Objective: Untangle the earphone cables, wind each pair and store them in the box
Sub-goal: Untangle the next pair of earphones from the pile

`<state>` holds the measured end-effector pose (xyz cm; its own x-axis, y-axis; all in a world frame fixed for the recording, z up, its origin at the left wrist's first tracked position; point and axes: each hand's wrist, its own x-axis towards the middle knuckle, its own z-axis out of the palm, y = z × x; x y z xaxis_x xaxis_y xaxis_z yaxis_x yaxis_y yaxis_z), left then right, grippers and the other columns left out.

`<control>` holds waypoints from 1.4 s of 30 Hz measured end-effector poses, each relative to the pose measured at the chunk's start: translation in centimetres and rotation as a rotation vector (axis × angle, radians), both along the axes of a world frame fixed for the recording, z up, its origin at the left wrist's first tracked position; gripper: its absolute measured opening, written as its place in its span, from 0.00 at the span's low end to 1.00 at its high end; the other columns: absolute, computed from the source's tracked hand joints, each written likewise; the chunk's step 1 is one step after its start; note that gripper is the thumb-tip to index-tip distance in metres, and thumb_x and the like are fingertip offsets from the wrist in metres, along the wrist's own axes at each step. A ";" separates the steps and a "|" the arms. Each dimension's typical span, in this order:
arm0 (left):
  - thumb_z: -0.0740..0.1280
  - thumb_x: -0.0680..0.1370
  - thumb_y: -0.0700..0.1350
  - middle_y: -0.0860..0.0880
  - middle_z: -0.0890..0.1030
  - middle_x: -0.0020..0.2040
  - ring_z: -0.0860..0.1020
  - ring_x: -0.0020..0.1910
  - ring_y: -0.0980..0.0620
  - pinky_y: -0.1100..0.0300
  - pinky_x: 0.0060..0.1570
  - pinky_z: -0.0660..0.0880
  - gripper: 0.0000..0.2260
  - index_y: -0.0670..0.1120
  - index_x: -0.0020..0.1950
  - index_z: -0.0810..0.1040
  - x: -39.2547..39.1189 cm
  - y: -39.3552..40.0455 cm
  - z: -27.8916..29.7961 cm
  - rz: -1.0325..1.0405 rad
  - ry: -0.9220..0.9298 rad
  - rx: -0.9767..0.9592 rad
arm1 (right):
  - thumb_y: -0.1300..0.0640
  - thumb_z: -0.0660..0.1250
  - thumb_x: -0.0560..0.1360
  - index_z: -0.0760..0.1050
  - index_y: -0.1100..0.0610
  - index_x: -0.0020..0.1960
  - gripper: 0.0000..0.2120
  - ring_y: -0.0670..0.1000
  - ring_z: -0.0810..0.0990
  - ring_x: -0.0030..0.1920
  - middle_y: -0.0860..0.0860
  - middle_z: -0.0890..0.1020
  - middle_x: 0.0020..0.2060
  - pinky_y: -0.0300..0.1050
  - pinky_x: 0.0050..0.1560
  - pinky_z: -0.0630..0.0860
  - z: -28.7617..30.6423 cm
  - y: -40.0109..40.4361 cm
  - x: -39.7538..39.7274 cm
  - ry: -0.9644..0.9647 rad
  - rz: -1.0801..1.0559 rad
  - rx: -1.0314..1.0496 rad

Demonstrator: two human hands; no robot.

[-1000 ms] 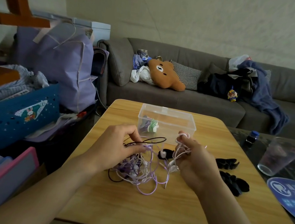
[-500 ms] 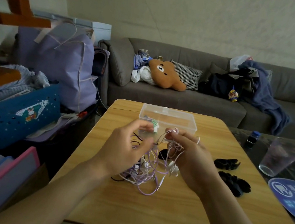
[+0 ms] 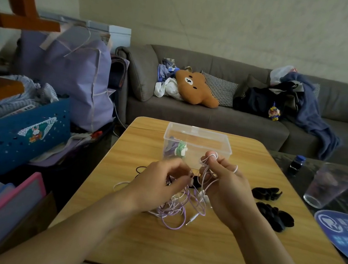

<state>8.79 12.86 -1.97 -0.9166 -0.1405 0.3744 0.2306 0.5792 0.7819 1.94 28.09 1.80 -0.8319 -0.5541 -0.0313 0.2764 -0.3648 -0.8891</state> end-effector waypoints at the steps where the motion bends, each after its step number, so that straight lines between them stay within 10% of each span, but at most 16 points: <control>1: 0.69 0.79 0.43 0.51 0.84 0.45 0.82 0.46 0.55 0.56 0.49 0.79 0.02 0.47 0.51 0.80 0.0 -0.2 0.1 0.012 0.011 0.027 | 0.61 0.61 0.82 0.77 0.62 0.50 0.08 0.45 0.77 0.29 0.52 0.79 0.34 0.38 0.30 0.76 -0.1 0.0 -0.1 -0.001 -0.013 0.011; 8: 0.72 0.74 0.38 0.49 0.77 0.36 0.75 0.33 0.52 0.57 0.34 0.74 0.07 0.46 0.43 0.75 0.3 -0.7 0.3 0.120 0.030 0.076 | 0.59 0.62 0.82 0.79 0.61 0.48 0.09 0.48 0.69 0.33 0.53 0.74 0.34 0.45 0.38 0.67 -0.4 -0.4 -0.2 0.135 0.013 0.132; 19: 0.65 0.79 0.35 0.46 0.86 0.42 0.82 0.41 0.45 0.44 0.47 0.78 0.11 0.46 0.48 0.85 0.3 -0.6 0.4 0.014 -0.162 0.156 | 0.60 0.61 0.82 0.79 0.62 0.47 0.10 0.49 0.71 0.32 0.54 0.73 0.34 0.51 0.40 0.74 -0.4 -0.4 -0.4 0.075 -0.019 0.098; 30: 0.72 0.76 0.41 0.49 0.84 0.42 0.82 0.40 0.50 0.60 0.40 0.79 0.07 0.49 0.53 0.81 0.3 -1.6 0.0 0.069 -0.070 0.102 | 0.61 0.61 0.83 0.78 0.62 0.45 0.10 0.48 0.69 0.33 0.53 0.72 0.35 0.40 0.28 0.75 -0.4 -0.3 -0.6 -0.061 -0.168 0.040; 34: 0.74 0.75 0.43 0.51 0.84 0.41 0.83 0.43 0.49 0.53 0.46 0.81 0.09 0.50 0.55 0.83 0.2 -1.7 -0.2 0.128 -0.063 0.138 | 0.60 0.62 0.82 0.78 0.64 0.52 0.09 0.51 0.71 0.37 0.55 0.74 0.38 0.51 0.47 0.77 -0.4 -0.1 -1.2 -0.096 -0.174 0.046; 42: 0.77 0.72 0.46 0.51 0.86 0.40 0.84 0.42 0.52 0.51 0.50 0.81 0.06 0.48 0.47 0.85 0.5 -1.6 0.5 0.181 0.021 0.206 | 0.61 0.64 0.80 0.80 0.63 0.49 0.08 0.57 0.74 0.45 0.58 0.79 0.42 0.54 0.48 0.72 -0.8 0.0 -1.4 0.150 -0.195 0.163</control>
